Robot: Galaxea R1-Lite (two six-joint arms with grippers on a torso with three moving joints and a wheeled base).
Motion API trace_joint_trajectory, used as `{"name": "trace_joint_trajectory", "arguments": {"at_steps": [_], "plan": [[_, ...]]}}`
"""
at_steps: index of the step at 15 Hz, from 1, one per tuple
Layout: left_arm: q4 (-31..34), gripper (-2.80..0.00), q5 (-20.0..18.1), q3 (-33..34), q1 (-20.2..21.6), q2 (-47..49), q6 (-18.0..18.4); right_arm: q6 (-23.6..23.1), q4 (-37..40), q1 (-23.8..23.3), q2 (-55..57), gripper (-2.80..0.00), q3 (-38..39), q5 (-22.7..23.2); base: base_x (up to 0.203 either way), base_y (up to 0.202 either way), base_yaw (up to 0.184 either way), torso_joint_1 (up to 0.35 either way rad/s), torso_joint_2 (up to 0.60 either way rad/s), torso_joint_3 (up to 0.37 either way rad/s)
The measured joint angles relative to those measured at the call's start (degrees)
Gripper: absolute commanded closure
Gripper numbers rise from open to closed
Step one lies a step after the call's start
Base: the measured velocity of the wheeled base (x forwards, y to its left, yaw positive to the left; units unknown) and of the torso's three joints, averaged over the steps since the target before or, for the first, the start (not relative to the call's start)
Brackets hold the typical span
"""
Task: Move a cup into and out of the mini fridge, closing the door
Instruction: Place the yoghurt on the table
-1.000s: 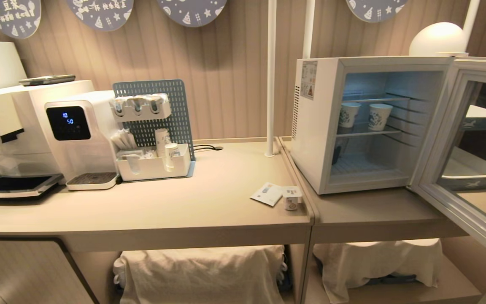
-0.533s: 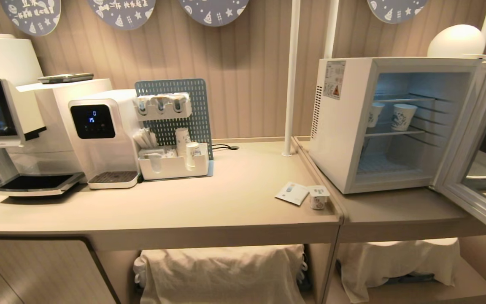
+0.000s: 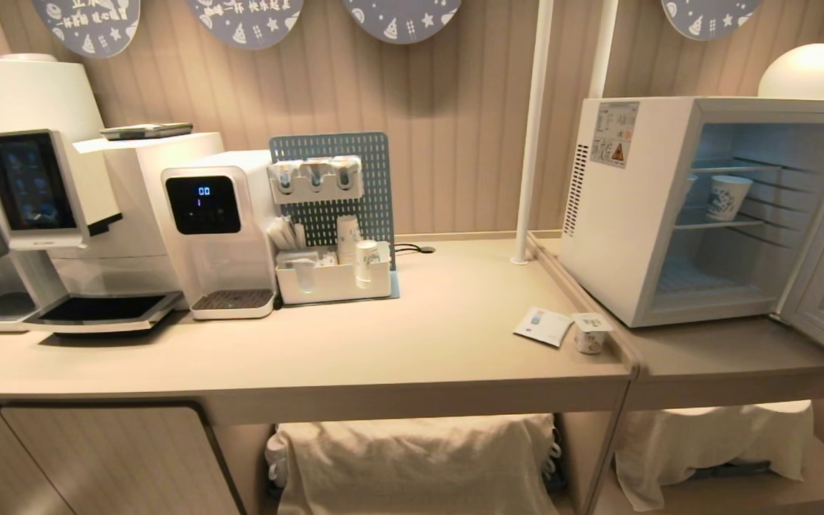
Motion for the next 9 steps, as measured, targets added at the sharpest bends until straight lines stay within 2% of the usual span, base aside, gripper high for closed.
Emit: {"name": "trace_joint_trajectory", "arguments": {"at_steps": [9], "plan": [[-0.02, 0.0, 0.01, 0.0, -0.05, 0.0, -0.05, -0.05, -0.03, 0.02, 0.0, 0.0, -0.01, -0.01, 0.0, 0.189, 0.0, 0.003, 0.0, 0.001]]}}
